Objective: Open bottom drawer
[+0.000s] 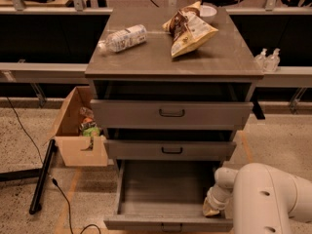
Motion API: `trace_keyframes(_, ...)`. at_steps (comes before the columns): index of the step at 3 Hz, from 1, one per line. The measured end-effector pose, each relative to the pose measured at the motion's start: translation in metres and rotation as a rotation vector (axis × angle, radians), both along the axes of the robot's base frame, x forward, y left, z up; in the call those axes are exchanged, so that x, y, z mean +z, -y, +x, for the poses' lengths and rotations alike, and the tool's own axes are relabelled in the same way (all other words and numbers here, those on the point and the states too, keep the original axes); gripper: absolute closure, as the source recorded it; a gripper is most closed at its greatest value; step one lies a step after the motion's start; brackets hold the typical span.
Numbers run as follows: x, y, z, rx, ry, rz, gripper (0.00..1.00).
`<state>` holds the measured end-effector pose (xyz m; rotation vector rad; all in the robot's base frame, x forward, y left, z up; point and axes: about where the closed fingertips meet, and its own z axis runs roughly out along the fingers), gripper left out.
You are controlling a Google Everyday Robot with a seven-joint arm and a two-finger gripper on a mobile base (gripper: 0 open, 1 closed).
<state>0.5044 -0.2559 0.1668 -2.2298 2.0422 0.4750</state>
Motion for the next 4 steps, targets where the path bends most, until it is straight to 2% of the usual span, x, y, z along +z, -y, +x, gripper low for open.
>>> trace_keyframes(1,0.007,-0.005,-0.014,-0.008,-0.02,0.014,1.0)
trace_keyframes(2,0.026,0.002,-0.009,-0.064,0.022,0.032,1.0)
trace_keyframes(3,0.06,0.029,0.003,-0.149,0.054,0.062,1.0)
trace_keyframes(4,0.101,0.063,0.009,-0.26,0.056,0.122,1.0)
